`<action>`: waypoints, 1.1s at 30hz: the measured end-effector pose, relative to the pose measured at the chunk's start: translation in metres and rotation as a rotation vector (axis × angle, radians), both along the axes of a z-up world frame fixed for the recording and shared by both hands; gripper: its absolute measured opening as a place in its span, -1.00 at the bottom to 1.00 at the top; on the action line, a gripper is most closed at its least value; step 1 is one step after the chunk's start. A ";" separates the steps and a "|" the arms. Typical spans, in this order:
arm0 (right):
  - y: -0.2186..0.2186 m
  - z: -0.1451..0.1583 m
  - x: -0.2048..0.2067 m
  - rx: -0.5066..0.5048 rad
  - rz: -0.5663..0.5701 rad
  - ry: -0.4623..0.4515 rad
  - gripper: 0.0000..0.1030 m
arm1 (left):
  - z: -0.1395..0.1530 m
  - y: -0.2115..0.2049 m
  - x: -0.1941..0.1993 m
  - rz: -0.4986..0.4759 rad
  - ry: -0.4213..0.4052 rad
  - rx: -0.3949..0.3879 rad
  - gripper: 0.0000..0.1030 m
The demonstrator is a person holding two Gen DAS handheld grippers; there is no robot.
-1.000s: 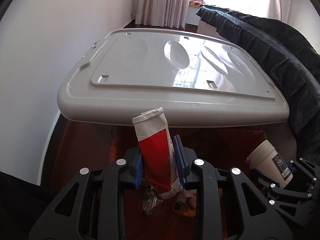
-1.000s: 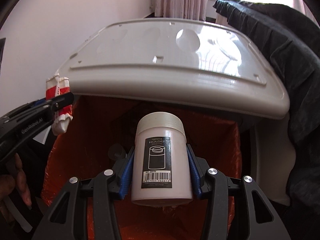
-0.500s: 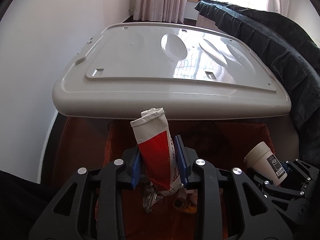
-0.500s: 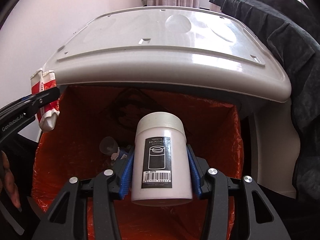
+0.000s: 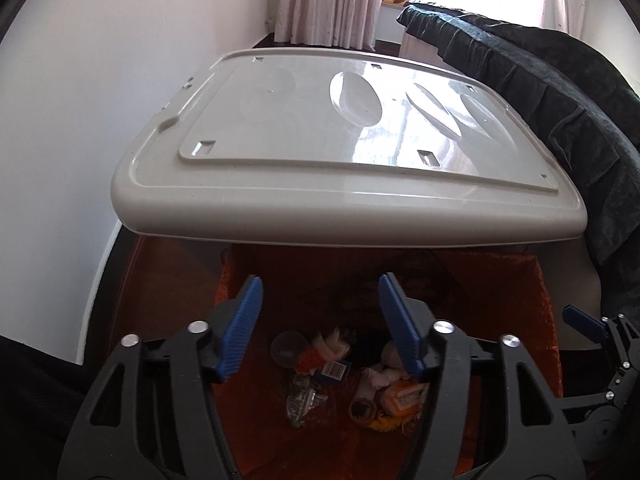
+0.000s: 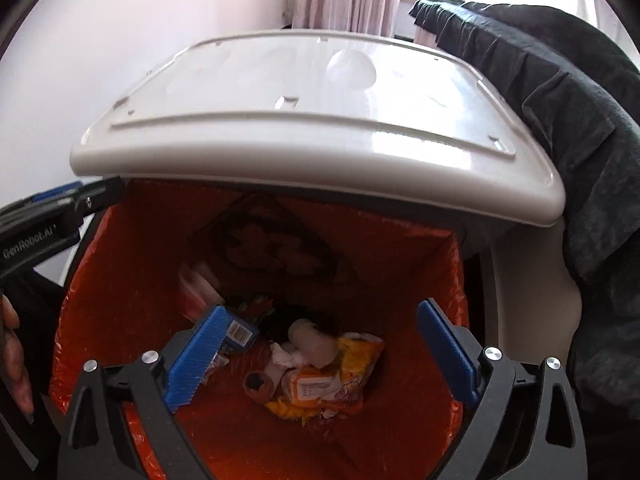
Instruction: Collect trash
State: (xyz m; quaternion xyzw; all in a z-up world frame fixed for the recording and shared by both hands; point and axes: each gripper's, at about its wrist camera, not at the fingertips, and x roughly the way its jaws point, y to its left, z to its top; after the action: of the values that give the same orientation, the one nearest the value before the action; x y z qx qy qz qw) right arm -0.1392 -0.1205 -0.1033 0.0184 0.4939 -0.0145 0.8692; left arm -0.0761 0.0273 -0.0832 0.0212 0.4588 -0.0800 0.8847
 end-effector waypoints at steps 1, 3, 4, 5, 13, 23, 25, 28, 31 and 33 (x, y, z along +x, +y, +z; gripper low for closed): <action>-0.002 0.002 0.000 0.008 -0.006 -0.014 0.83 | 0.001 0.000 0.000 0.003 -0.006 0.000 0.29; -0.006 0.008 -0.002 0.010 -0.015 -0.042 0.84 | 0.006 0.001 -0.001 0.009 -0.028 0.006 0.36; -0.008 0.012 -0.002 0.004 -0.021 -0.063 0.85 | 0.008 0.001 0.000 0.004 -0.037 0.009 0.37; -0.009 0.014 -0.003 0.001 -0.024 -0.076 0.85 | 0.011 0.000 0.000 0.002 -0.050 0.015 0.41; -0.010 0.037 -0.006 -0.078 -0.014 -0.195 0.89 | 0.044 -0.005 0.001 -0.001 -0.178 0.072 0.64; -0.003 0.044 -0.008 -0.126 0.021 -0.240 0.89 | 0.080 -0.009 0.009 0.019 -0.264 0.145 0.80; -0.005 0.043 -0.008 -0.123 0.015 -0.239 0.89 | 0.084 -0.006 0.011 0.027 -0.266 0.133 0.80; -0.006 0.046 -0.008 -0.120 0.008 -0.244 0.89 | 0.088 -0.002 0.012 0.031 -0.268 0.102 0.80; -0.007 0.052 -0.006 -0.127 0.007 -0.263 0.89 | 0.091 0.001 0.014 0.039 -0.267 0.078 0.80; -0.009 0.059 -0.002 -0.138 0.005 -0.283 0.89 | 0.094 0.000 0.015 0.036 -0.268 0.076 0.81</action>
State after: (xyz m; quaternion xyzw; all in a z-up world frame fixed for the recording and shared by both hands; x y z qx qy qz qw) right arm -0.1414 -0.1296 -0.0441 -0.0410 0.3644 -0.0434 0.9293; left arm -0.0610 0.0276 0.0106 0.0570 0.3396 -0.0433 0.9378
